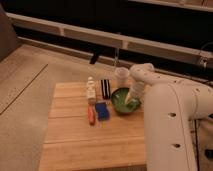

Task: Drag the ceramic bowl in a circle

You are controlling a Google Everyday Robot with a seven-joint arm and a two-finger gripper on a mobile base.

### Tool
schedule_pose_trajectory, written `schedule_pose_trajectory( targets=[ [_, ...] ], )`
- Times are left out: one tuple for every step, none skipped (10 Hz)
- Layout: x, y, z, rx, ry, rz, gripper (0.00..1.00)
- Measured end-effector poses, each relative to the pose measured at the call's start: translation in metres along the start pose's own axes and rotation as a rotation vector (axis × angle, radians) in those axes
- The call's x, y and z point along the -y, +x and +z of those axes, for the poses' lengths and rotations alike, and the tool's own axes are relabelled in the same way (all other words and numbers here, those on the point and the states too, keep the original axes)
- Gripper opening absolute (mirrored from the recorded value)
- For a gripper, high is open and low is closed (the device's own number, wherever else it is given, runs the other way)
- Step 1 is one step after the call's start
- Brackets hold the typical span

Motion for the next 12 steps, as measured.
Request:
schedule_pose_trajectory(
  targets=[
    [-0.001,0.0,0.003,-0.007,0.013,-0.006,0.47],
    [-0.003,-0.001,0.004,-0.007,0.02,-0.013,0.38],
    [-0.005,-0.001,0.003,-0.002,0.025,-0.017,0.28],
    [-0.008,0.0,0.001,0.003,0.028,-0.019,0.19],
    [-0.013,0.003,-0.001,0.011,0.027,-0.023,0.08],
    [-0.015,0.007,-0.005,0.019,0.035,-0.026,0.01],
    [-0.014,0.011,-0.008,0.027,0.044,-0.023,0.0],
    [-0.01,0.016,-0.011,0.035,0.058,-0.016,0.0],
    [-0.003,0.021,-0.011,0.036,0.074,0.003,0.0],
    [0.008,0.025,-0.01,0.033,0.092,0.029,0.0],
    [0.02,0.029,-0.009,0.027,0.108,0.059,0.0],
    [0.034,0.031,-0.008,0.021,0.119,0.094,0.0]
  ],
)
